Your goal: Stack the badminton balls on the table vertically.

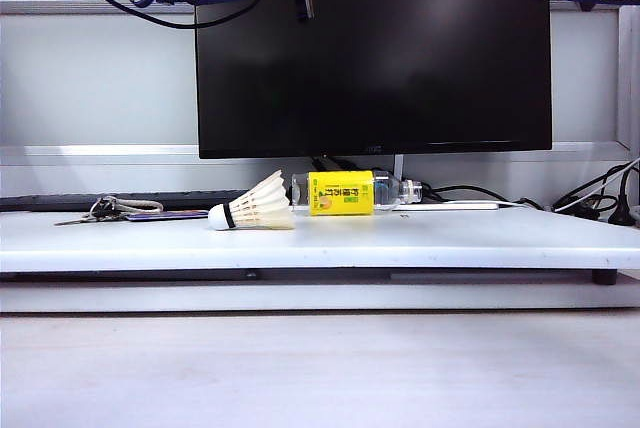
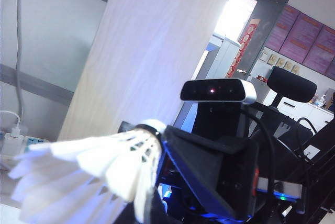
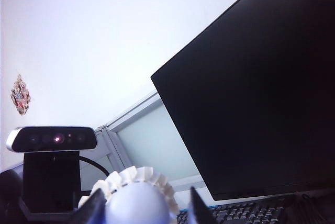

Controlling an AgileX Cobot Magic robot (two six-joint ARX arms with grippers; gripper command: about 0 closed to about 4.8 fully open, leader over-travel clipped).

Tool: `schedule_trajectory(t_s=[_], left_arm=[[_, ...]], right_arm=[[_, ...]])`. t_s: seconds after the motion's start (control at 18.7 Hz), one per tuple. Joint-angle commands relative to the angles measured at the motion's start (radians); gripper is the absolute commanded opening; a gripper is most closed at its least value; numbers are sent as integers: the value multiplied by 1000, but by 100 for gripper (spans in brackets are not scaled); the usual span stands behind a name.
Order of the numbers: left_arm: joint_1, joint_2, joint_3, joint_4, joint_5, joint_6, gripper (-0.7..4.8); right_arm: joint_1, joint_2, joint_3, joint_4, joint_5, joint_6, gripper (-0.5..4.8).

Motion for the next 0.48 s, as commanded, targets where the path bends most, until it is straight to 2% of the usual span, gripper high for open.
schedule_trajectory(t_s=[0.05, 0.11, 0.48], left_arm=[[-1, -5, 3, 13, 5, -6, 21], [-1, -5, 3, 13, 6, -6, 21], [-1, -5, 3, 13, 8, -8, 26]], right_arm=[[1, -2, 6, 14, 3, -3, 182], [1, -2, 6, 13, 3, -3, 164], [1, -1, 6, 13, 2, -3, 156]])
